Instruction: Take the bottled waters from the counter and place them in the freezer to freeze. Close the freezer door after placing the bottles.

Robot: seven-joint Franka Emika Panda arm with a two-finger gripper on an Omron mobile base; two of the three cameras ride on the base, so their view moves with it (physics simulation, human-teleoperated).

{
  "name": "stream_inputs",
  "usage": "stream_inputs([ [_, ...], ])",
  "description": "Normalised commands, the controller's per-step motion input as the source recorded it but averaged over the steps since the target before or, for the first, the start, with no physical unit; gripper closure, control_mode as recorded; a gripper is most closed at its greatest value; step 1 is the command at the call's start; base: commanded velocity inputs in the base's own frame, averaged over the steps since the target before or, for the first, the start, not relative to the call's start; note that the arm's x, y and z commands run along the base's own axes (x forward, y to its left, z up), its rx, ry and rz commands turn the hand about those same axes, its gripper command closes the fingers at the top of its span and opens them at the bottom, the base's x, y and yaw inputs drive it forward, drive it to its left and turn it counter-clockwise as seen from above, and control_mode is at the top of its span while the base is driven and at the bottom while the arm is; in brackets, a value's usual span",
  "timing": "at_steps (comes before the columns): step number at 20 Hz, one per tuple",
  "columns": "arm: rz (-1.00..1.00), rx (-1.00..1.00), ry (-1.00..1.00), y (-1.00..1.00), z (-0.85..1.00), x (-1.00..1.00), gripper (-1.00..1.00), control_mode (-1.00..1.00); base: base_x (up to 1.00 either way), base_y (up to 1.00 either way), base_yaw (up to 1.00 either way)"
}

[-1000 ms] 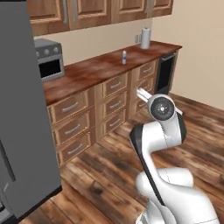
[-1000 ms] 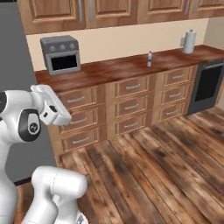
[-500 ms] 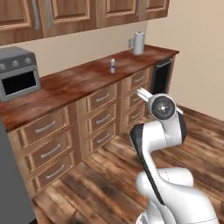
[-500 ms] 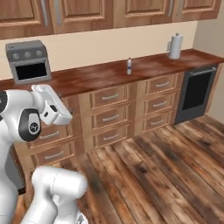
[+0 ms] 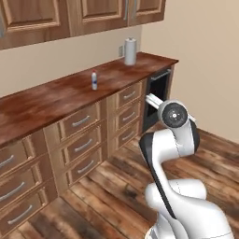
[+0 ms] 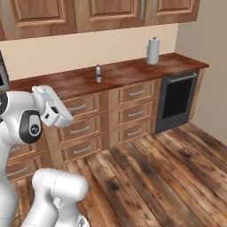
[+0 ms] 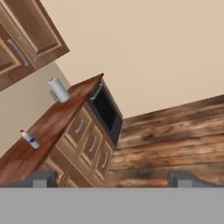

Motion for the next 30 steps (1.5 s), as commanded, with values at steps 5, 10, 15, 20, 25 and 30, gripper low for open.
stream_inputs([
  [5,0.00,0.00,0.00,0.00,0.00,0.00,-1.00,1.00,1.00,-0.30,0.06],
  [10,0.00,0.00,0.00,0.00,0.00,0.00,-1.00,1.00,1.00,-0.10,0.31],
  [15,0.00,0.00,0.00,0.00,0.00,0.00,-1.00,1.00,1.00,-0.23,0.42],
  [20,0.00,0.00,0.00,0.00,0.00,0.00,-1.00,1.00,1.00,-0.44,0.39],
  [25,0.00,0.00,0.00,0.00,0.00,0.00,-1.00,1.00,1.00,-0.51,0.34],
  [30,0.00,0.00,0.00,0.00,0.00,0.00,-1.00,1.00,0.99,-0.32,0.40],
])
